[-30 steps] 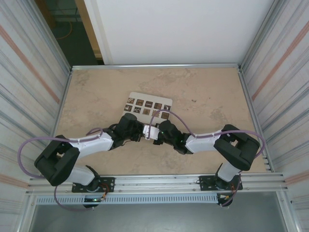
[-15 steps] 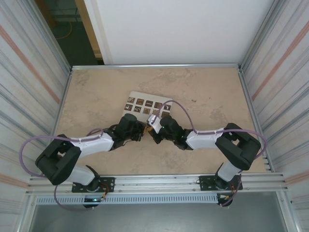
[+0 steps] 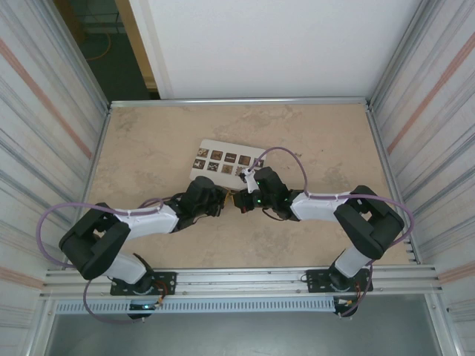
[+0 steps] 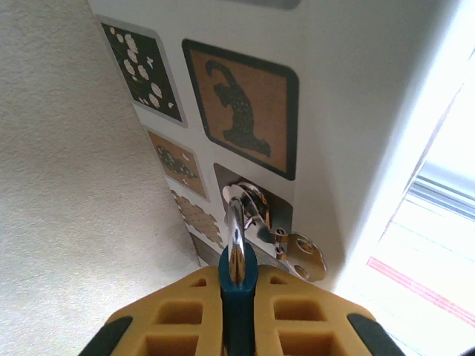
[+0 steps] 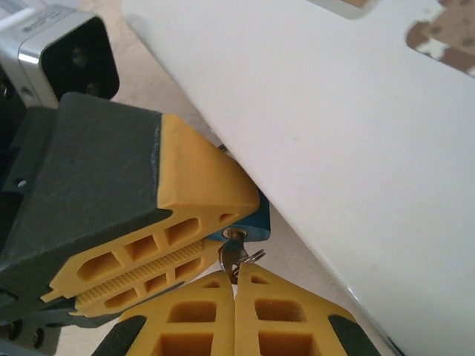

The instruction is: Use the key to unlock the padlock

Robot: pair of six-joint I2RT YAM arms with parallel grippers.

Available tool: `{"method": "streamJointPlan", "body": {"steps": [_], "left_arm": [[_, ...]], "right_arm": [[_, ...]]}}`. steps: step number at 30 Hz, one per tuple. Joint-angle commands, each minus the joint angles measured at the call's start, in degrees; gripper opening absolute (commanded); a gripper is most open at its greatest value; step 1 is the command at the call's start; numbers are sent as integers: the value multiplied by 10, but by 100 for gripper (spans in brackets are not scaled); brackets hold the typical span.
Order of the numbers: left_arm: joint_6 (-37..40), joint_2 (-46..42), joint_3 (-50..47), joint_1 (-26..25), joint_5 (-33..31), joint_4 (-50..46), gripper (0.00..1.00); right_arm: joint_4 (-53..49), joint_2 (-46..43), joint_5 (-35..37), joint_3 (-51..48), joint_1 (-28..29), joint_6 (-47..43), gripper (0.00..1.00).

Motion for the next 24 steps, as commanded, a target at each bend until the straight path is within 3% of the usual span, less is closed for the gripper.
{"method": "streamJointPlan", "body": {"steps": [1,8,17,24], "left_arm": [[-9,6,-2,-36,79,22,0],[-10,10,-6,-40,75,24,0],[-8,13,-9,-43,68,19,0],[-11,22,-9,-47,68,21,0]], "right_arm": [[41,18,22,15,-23,124,0],[63,22,29,5,-24,163,0],[53,-8,23,-5,-23,84,1],[50,-23,26,-8,-17,31,12]]}}
